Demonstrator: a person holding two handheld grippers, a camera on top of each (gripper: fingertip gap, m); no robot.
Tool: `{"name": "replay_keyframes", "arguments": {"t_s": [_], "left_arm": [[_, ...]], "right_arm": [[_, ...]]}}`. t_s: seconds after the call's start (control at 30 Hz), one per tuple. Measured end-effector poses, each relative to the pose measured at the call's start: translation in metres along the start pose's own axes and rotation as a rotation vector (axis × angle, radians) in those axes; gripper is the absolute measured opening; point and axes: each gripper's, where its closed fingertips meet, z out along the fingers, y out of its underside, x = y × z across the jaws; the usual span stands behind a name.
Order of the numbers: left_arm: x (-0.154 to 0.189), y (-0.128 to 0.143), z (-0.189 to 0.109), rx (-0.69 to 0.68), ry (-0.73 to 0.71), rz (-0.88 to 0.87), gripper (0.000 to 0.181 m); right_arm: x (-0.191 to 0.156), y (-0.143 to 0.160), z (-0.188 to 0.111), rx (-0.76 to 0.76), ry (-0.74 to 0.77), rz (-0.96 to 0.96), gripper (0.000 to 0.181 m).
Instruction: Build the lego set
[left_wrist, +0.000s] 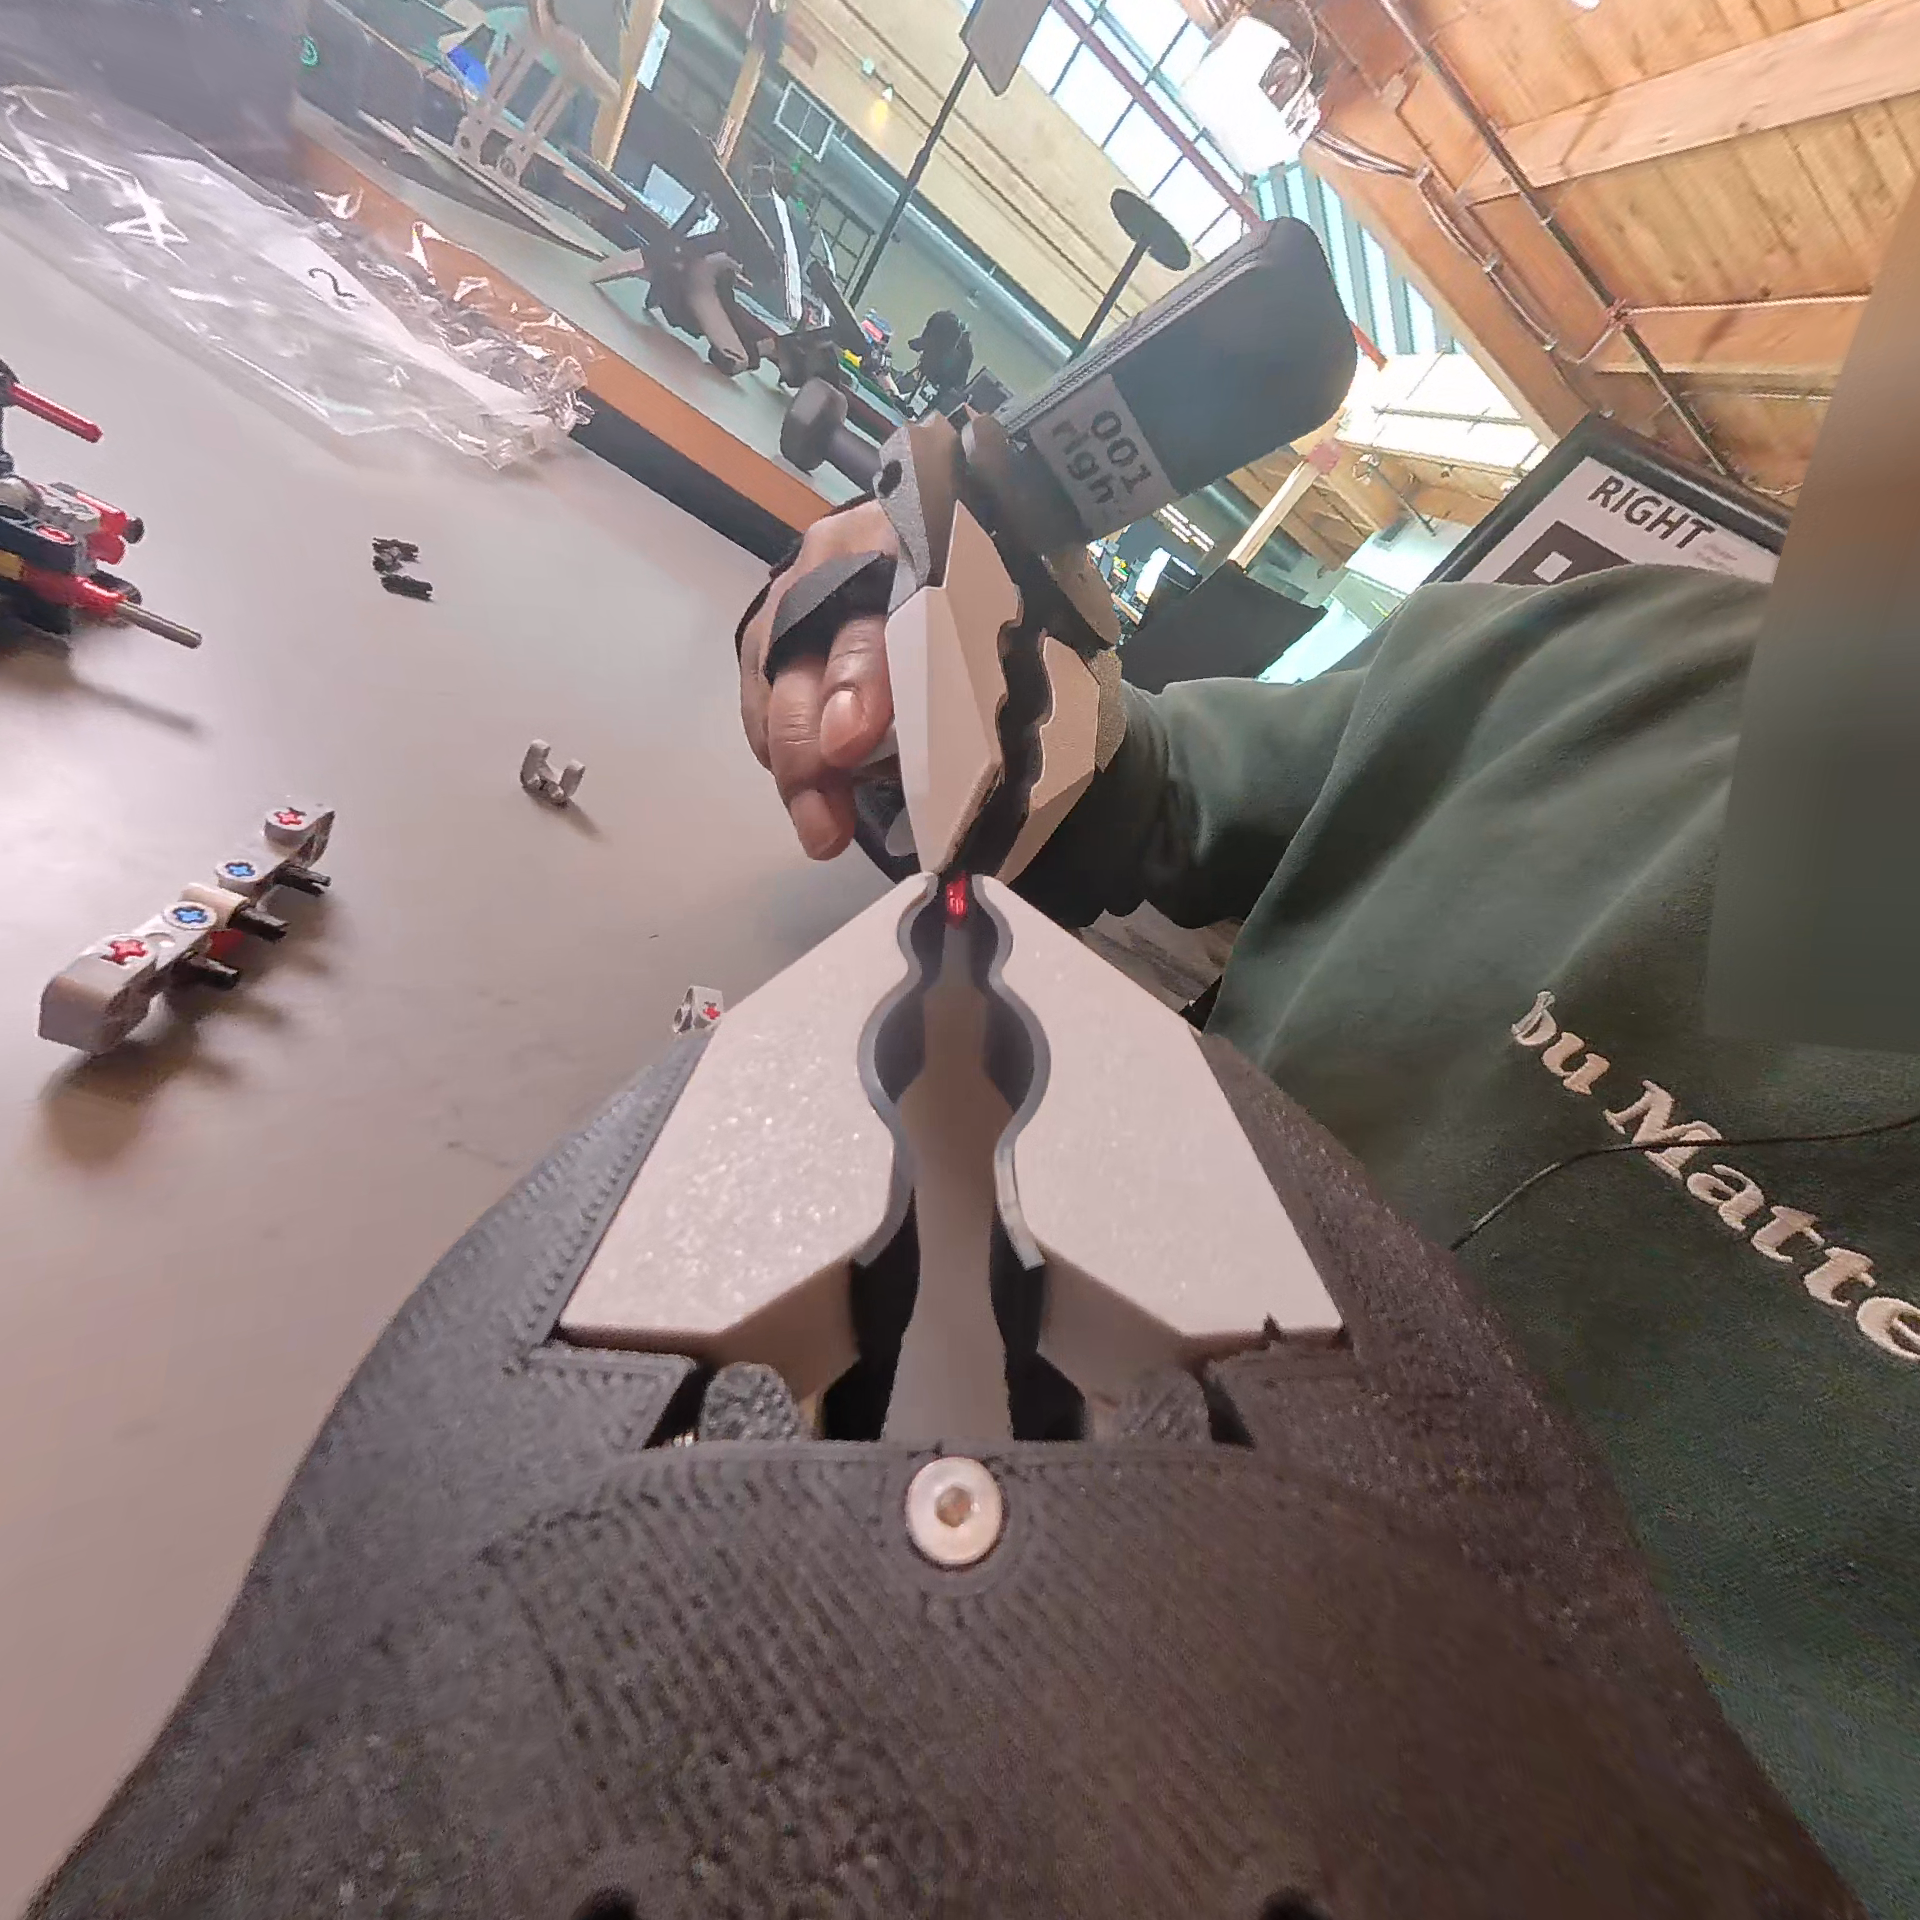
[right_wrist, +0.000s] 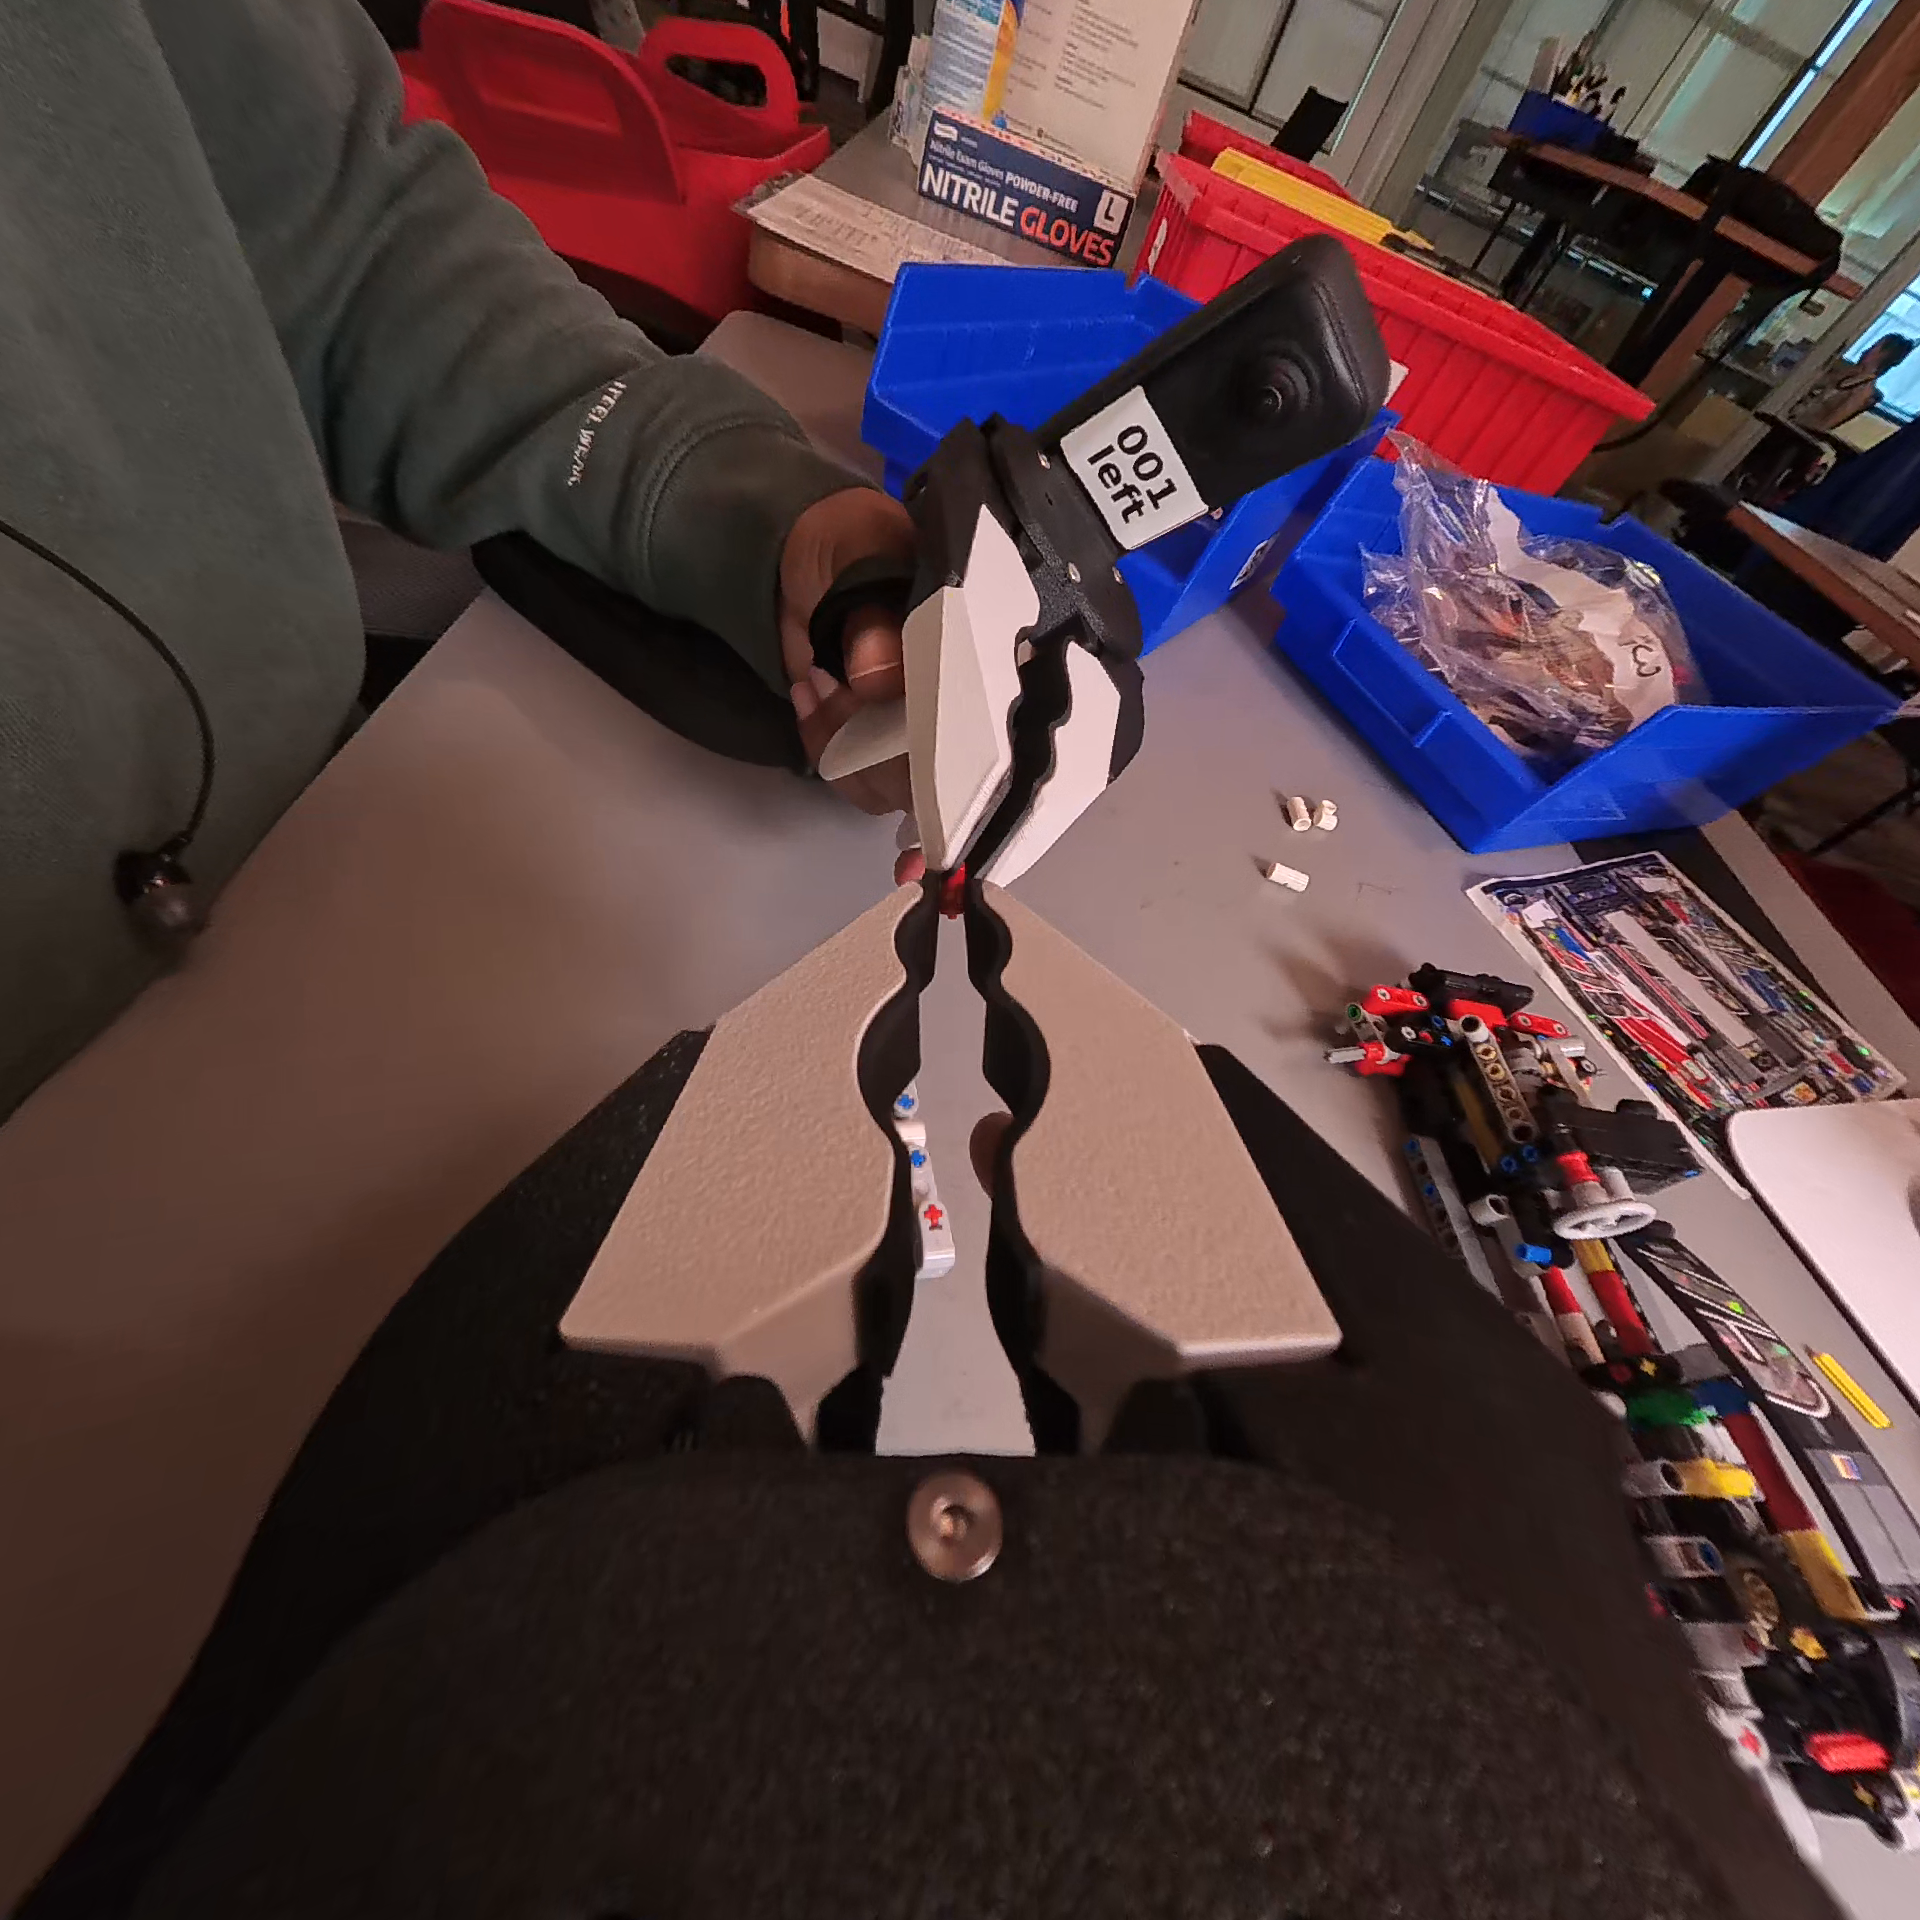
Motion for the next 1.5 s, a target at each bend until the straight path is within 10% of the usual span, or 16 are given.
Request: {"name": "replay_keyframes", "arguments": {"t_s": [1.07, 1.2, 1.5], "left_arm": [[-0.002, 0.002, -0.001, -0.006, -0.002, -0.021, 0.002], [-0.024, 0.022, -0.010, -0.193, -0.205, 0.182, 0.027], [-0.053, 0.073, -0.016, -0.591, -0.402, 0.453, 0.024]], "right_arm": [[-0.001, 0.002, 0.001, -0.004, -0.014, 0.022, 0.003], [0.000, 0.015, 0.000, -0.085, -0.035, 0.049, 0.003], [-0.012, 0.055, -0.005, -0.335, -0.133, 0.045, 0.002]]}}
